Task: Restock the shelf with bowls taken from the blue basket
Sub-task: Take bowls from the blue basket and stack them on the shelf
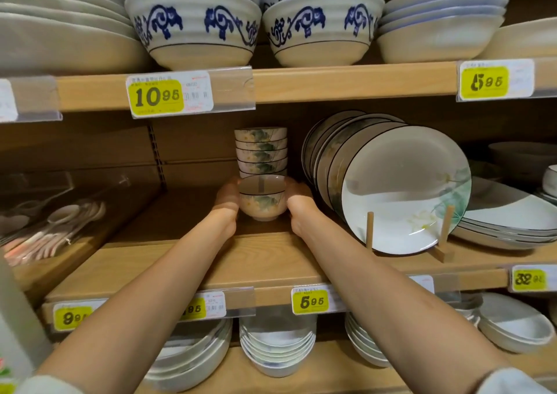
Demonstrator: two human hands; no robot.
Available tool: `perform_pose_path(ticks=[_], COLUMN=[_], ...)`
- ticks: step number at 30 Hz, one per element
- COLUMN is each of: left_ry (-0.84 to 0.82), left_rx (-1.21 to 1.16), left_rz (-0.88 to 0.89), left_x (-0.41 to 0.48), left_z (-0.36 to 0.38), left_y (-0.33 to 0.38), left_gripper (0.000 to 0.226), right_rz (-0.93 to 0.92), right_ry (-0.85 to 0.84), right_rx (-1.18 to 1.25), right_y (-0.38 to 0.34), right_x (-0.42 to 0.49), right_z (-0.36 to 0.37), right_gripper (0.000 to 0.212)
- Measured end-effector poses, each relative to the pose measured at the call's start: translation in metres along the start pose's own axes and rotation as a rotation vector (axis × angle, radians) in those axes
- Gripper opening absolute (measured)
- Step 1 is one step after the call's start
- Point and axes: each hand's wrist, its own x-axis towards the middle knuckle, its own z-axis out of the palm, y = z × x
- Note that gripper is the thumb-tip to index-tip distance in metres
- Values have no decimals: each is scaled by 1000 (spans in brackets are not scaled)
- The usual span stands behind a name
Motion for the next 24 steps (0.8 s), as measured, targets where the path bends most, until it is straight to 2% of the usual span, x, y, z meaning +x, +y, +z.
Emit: perform_pose_path(ticks=[3,6,7,9,11,14,19,24], left_ry=[73,64,46,41,60,116,313,529], left_rx=[-3,-129,-157,-203,-227,-216,-272,-280], left_rz=[-15,83,140,225,258,257,196,99], left_x=[-22,-60,-77,-117,-160,-209,-273,-343], left_z=[-9,-33,-44,-66,-87,-120,-195,-292], left_y=[6,2,1,-2,-8,-24,-51,-89], left_gripper=[26,41,42,38,37,38,34,33], right_rz=[-66,-135,-191,-292,-310,-205,55,214], right_ry=[43,16,-1,-76,-181,-343,-524,-602], right_rx=[-41,-48,-54,-13,73,207,261,163], right_y=[-3,1,3,11,22,41,88,143], right_x=[-16,-50,-63,-85,-106,-136,-190,-255], right_z=[-2,-10,-14,-18,-18,-13,9,44], right_gripper=[55,38,32,33,24,22,24,23])
